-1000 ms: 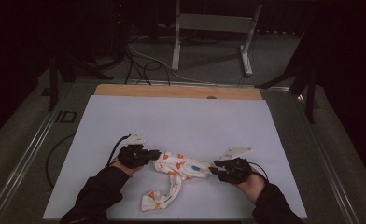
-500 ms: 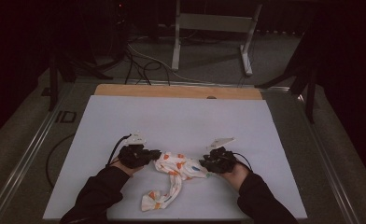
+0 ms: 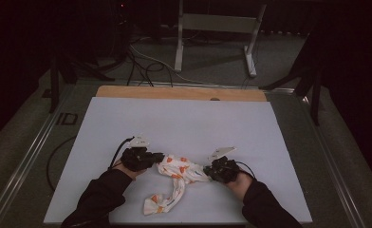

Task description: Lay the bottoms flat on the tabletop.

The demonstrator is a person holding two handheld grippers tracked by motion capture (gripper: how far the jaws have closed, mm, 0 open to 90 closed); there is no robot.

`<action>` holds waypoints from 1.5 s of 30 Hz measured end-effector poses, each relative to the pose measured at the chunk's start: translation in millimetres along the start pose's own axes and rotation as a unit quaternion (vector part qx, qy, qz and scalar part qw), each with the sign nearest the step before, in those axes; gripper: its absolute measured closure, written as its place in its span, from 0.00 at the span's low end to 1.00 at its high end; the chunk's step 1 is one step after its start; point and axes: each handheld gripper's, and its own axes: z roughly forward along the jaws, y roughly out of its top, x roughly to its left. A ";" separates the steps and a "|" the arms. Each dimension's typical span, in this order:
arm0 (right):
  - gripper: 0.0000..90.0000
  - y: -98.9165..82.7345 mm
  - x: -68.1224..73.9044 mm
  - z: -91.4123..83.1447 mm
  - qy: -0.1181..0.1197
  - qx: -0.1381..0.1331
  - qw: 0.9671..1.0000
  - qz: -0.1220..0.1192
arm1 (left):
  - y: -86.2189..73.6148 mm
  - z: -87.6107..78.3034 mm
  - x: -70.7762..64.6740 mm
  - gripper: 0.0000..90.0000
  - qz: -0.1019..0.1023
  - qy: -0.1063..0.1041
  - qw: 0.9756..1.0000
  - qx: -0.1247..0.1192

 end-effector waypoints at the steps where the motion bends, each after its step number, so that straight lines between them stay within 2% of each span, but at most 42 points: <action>1: 0.95 1.5 -0.6 -3.9 -0.004 -0.011 1.000 -0.005 | 0.6 -0.6 0.1 0.95 0.000 0.001 1.000 -0.001; 2: 0.95 1.5 -0.6 -3.9 -0.004 -0.011 1.000 -0.005 | 1.2 -1.1 0.3 0.95 0.000 0.002 1.000 -0.002; 3: 0.95 4.2 -2.2 -10.6 -0.005 -0.027 1.000 -0.006 | 2.6 -2.2 1.1 0.95 0.000 0.001 1.000 -0.004; 4: 0.95 4.2 -2.2 -10.6 -0.005 -0.027 1.000 -0.006 | 3.5 -2.8 1.2 0.95 -0.001 0.003 1.000 -0.007; 5: 0.95 8.2 -3.2 -20.1 -0.014 -0.048 0.999 -0.004 | 7.2 -4.7 3.3 0.95 0.001 0.005 1.000 -0.012; 6: 0.95 8.2 -3.2 -20.1 -0.014 -0.048 0.999 -0.004 | 7.2 -4.7 3.3 0.95 0.001 0.005 1.000 -0.012; 7: 0.95 13.1 -4.6 -30.5 -0.016 -0.068 0.998 -0.005 | 10.2 -5.5 4.4 0.95 0.003 0.010 1.000 -0.014; 9: 0.95 15.2 -4.9 -34.6 -0.020 -0.074 0.997 -0.007 | 15.9 -7.0 6.4 0.95 0.006 0.014 1.000 -0.017; 12: 0.95 24.5 -5.4 -51.4 -0.026 -0.104 0.994 -0.008 | 25.2 -9.3 8.2 0.95 0.012 0.019 0.999 -0.026; 13: 0.95 30.1 -6.5 -60.7 -0.024 -0.121 0.992 -0.006 | 29.8 -10.4 9.2 0.95 0.015 0.024 0.999 -0.030; 14: 0.95 30.1 -6.5 -60.7 -0.024 -0.121 0.992 -0.006 | 32.7 -11.0 10.0 0.95 0.017 0.025 0.999 -0.030; 15: 0.95 35.4 -6.3 -69.1 -0.028 -0.135 0.990 -0.008 | 39.6 -12.6 12.7 0.95 0.019 0.030 0.999 -0.039; 17: 0.95 37.1 -6.2 -71.9 -0.027 -0.142 0.990 -0.007 | 43.3 -13.6 14.6 0.95 0.020 0.033 0.998 -0.042; 19: 0.95 41.5 -3.7 -80.5 -0.023 -0.158 0.987 -0.004 | 48.2 -16.4 17.3 0.95 0.021 0.032 0.998 -0.055; 20: 0.95 43.9 -0.3 -86.7 -0.021 -0.169 0.985 -0.009 | 49.9 -17.4 18.2 0.95 0.022 0.033 0.998 -0.058; 21: 0.95 47.7 6.4 -97.5 -0.016 -0.187 0.982 -0.018 | 53.9 -19.1 20.5 0.95 0.019 0.035 0.997 -0.067; 22: 0.95 47.7 6.4 -97.5 -0.016 -0.187 0.982 -0.018 | 53.9 -19.1 20.5 0.95 0.019 0.035 0.997 -0.067; 23: 0.95 51.1 9.3 -105.6 0.002 -0.207 0.978 -0.015 | 57.6 -19.0 22.5 0.95 0.019 0.035 0.997 -0.073; 24: 0.95 51.1 9.3 -105.6 0.002 -0.207 0.978 -0.015 | 57.6 -19.0 22.5 0.95 0.019 0.035 0.997 -0.073; 25: 0.95 54.7 7.7 -104.0 -0.019 -0.206 0.978 -0.028 | 59.9 -16.7 23.3 0.95 0.021 0.040 0.996 -0.073; 26: 0.95 54.7 7.7 -104.0 -0.019 -0.206 0.978 -0.028 | 61.1 -14.9 24.3 0.95 0.022 0.044 0.996 -0.072; 27: 0.95 56.9 -3.3 -93.7 -0.028 -0.196 0.980 -0.007 | 63.6 -9.0 28.2 0.95 0.020 0.053 0.996 -0.067; 28: 0.95 56.9 -3.3 -93.7 -0.028 -0.196 0.980 -0.007 | 63.6 -9.0 28.2 0.95 0.020 0.053 0.996 -0.067; 29: 0.95 57.6 -15.9 -80.5 -0.041 -0.185 0.982 0.008 | 64.5 -5.8 31.5 0.95 0.018 0.058 0.996 -0.066; 30: 0.95 57.6 -15.9 -80.5 -0.041 -0.185 0.982 0.008 | 64.8 -3.7 33.6 0.95 0.015 0.059 0.996 -0.066; 31: 0.95 57.6 -26.5 -68.8 -0.045 -0.173 0.984 0.023 | 65.3 -0.5 36.8 0.95 0.013 0.065 0.996 -0.065; 32: 0.95 57.6 -26.5 -68.8 -0.045 -0.173 0.984 0.023 | 65.6 1.0 38.9 0.95 0.013 0.067 0.996 -0.065; 33: 0.95 57.9 -35.6 -59.1 -0.048 -0.167 0.984 0.036 | 66.4 4.7 44.1 0.95 0.008 0.071 0.995 -0.064; 34: 0.95 57.9 -35.6 -59.1 -0.048 -0.167 0.984 0.036 | 66.4 4.7 44.1 0.95 0.008 0.071 0.995 -0.064; 35: 0.95 58.8 -43.6 -50.9 -0.048 -0.166 0.984 0.040 | 67.2 6.9 47.1 0.95 0.005 0.073 0.995 -0.066; 37: 0.95 59.7 -46.5 -48.2 -0.050 -0.165 0.984 0.043 | 69.1 11.1 51.1 0.95 0.001 0.078 0.995 -0.063; 41: 0.95 67.2 -66.1 -35.0 -0.060 -0.164 0.983 0.054 | 74.6 20.4 57.3 0.95 0.000 0.090 0.994 -0.054; 43: 0.95 74.5 -81.7 -24.1 -0.066 -0.156 0.984 0.062 | 76.5 24.3 59.4 0.95 0.000 0.095 0.994 -0.052; 45: 0.95 76.0 -84.9 -21.5 -0.067 -0.154 0.984 0.065 | 78.0 29.9 62.6 0.95 0.003 0.107 0.993 -0.043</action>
